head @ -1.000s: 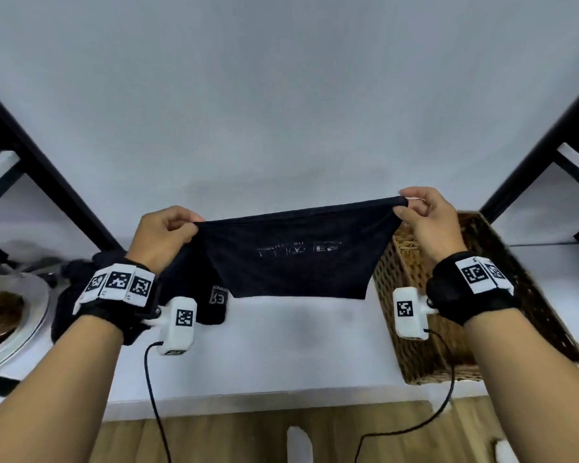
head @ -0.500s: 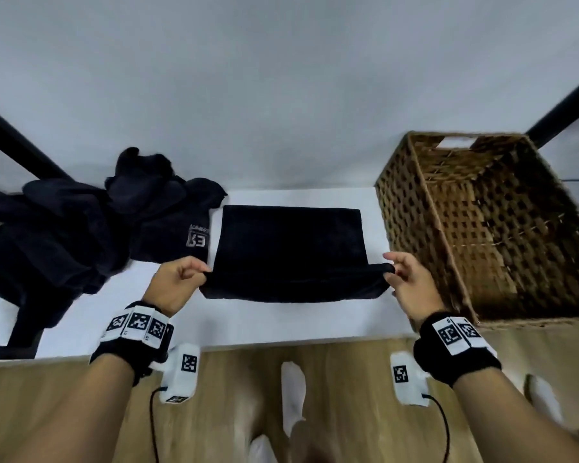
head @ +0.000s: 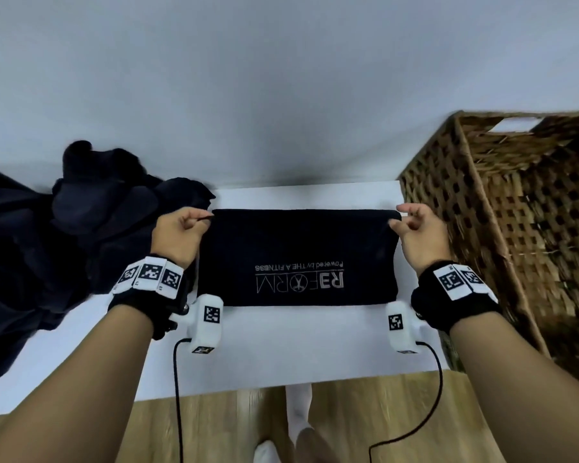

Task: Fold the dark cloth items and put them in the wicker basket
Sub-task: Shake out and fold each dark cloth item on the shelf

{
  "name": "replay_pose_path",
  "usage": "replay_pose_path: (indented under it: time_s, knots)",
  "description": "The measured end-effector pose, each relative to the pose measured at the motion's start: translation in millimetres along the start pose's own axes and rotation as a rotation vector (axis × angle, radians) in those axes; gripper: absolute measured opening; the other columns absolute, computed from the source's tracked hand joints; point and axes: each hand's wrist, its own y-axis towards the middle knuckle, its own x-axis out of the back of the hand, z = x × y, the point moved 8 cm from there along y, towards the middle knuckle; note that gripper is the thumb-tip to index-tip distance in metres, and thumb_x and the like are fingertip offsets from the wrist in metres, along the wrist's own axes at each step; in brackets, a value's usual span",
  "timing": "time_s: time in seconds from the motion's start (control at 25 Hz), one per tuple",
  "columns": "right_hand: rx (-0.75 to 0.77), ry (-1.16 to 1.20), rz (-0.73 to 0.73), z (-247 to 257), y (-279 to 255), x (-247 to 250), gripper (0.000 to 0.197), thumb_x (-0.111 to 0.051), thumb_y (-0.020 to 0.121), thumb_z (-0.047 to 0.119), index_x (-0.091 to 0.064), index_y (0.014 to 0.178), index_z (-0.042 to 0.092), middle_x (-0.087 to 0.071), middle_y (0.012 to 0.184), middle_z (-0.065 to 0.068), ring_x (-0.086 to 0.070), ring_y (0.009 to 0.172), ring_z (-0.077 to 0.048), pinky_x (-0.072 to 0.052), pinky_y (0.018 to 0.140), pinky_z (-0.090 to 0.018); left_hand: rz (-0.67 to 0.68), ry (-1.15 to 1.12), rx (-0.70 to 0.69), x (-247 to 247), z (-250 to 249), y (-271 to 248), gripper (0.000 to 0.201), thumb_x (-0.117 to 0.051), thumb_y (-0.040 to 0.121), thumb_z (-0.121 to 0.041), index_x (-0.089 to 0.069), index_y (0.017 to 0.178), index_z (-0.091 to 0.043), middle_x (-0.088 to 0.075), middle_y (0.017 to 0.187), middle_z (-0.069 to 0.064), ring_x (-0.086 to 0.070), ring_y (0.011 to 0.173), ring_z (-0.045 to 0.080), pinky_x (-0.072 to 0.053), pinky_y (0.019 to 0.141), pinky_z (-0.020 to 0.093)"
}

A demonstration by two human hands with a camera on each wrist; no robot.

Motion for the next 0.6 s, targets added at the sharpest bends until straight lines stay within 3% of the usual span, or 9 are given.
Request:
replay_pose_path:
  time_s: [0.12, 0.24, 0.4, 0.48, 0.6]
  knots:
    - [-0.043, -0.052, -0.019, -17, 23, -14, 0.023, -0.066, 0.087, 0.009, -0.061, 0.110, 0.013, -0.058, 0.086, -0.006, -0.056, 0.082, -0.018, -0.045, 0.086, -0.027, -0.007, 0.065, 0.031, -14, 1, 21, 0.011, -0.062, 0.085, -0.019, -0.067, 0.079, -0.027, -0.069, 0.078, -0.002, -0.061, 0.073, 0.020, -0.053, 0.084, 0.041]
    - [-0.079, -0.083, 0.001, -32, 30, -27, 0.023, -0.064, 0.088, 0.006, -0.061, 0.110, 0.013, -0.061, 0.093, -0.007, -0.059, 0.087, -0.021, -0.049, 0.089, -0.034, -0.006, 0.207, 0.037, -24, 8, 28, 0.008, -0.061, 0.089, -0.015, -0.065, 0.093, -0.021, -0.067, 0.093, 0.003, -0.063, 0.094, 0.021, -0.047, 0.094, 0.031]
    - [-0.047, -0.221, 0.006, -28, 28, -31, 0.027, -0.061, 0.089, 0.003, -0.059, 0.116, 0.008, -0.061, 0.100, -0.002, -0.057, 0.088, -0.016, -0.039, 0.079, -0.017, -0.025, 0.342, 0.014, -26, 6, 22, 0.022, -0.065, 0.088, -0.017, -0.064, 0.109, -0.018, -0.063, 0.101, 0.001, -0.061, 0.102, 0.024, -0.042, 0.092, 0.028]
    - [0.013, -0.286, -0.042, -18, 26, -26, 0.029, -0.063, 0.088, 0.005, -0.059, 0.116, 0.010, -0.061, 0.107, -0.006, -0.059, 0.095, -0.020, -0.040, 0.084, -0.020, 0.000, 0.356, -0.037, -27, 0, 13, 0.036, -0.068, 0.085, -0.013, -0.059, 0.120, -0.014, -0.062, 0.113, 0.007, -0.060, 0.106, 0.024, -0.040, 0.095, 0.027]
    - [0.266, -0.375, -0.032, 8, 21, -30, 0.025, -0.061, 0.086, 0.000, -0.064, 0.109, 0.009, -0.061, 0.115, -0.009, -0.057, 0.104, -0.022, -0.041, 0.094, -0.026, 0.092, 0.553, -0.303, -37, -13, -17, 0.040, -0.075, 0.078, -0.016, -0.062, 0.116, -0.014, -0.055, 0.117, 0.012, -0.052, 0.110, 0.031, -0.038, 0.099, 0.038]
